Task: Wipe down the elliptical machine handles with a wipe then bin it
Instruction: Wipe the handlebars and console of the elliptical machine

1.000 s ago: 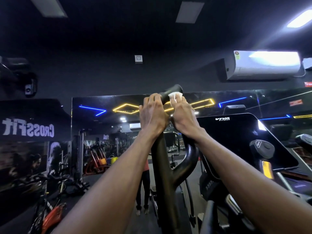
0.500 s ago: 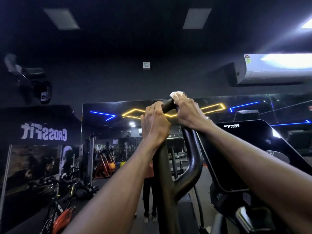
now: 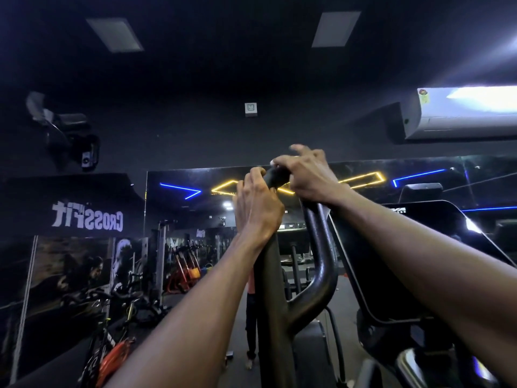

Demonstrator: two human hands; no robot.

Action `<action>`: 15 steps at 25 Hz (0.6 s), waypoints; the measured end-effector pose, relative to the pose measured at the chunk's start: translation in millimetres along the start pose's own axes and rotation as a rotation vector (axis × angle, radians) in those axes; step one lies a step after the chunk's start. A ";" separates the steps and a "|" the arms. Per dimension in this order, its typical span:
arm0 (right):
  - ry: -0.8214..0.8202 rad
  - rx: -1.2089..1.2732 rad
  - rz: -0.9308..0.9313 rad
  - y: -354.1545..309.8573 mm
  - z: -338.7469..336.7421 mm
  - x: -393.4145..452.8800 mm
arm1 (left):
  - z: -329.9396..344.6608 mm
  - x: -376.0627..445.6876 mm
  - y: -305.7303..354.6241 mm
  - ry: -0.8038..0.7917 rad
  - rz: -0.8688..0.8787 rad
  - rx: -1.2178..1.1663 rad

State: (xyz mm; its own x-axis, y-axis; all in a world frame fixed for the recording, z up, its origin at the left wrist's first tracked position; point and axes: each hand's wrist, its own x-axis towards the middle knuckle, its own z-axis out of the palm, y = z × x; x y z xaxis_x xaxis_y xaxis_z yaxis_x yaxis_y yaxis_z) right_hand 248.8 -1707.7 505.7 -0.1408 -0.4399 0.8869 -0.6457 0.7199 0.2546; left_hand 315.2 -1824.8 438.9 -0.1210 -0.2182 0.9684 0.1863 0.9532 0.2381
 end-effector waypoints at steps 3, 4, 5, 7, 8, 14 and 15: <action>0.084 -0.005 0.162 21.5 -4.2 -0.5 | 1.2 -1.4 -0.5 -0.008 0.009 -0.006; 0.109 0.018 0.178 24.8 -1.5 -5.9 | 1.3 -2.0 -0.3 -0.012 0.013 -0.006; 0.142 0.063 0.190 23.0 2.2 -12.4 | 1.0 -1.9 0.0 -0.011 0.015 -0.007; 0.198 0.138 0.244 9.6 5.2 -26.3 | 0.8 -0.7 -0.7 -0.002 0.007 -0.018; 0.220 0.167 0.283 4.2 3.9 -28.0 | 1.3 -0.4 -1.2 0.001 0.004 -0.024; 0.254 0.305 0.469 -3.2 -11.8 -8.4 | 0.6 -1.1 -0.2 -0.010 -0.015 -0.051; 0.240 0.290 0.478 -3.2 -8.1 -12.7 | 0.2 -1.7 -0.1 -0.004 -0.014 -0.053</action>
State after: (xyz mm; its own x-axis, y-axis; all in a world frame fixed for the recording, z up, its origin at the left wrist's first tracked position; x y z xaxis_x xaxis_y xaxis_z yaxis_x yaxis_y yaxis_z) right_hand 258.8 -1700.1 496.7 -0.3138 0.0537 0.9480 -0.7357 0.6174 -0.2785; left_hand 315.2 -1824.6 437.2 -0.1280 -0.2309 0.9645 0.2355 0.9376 0.2557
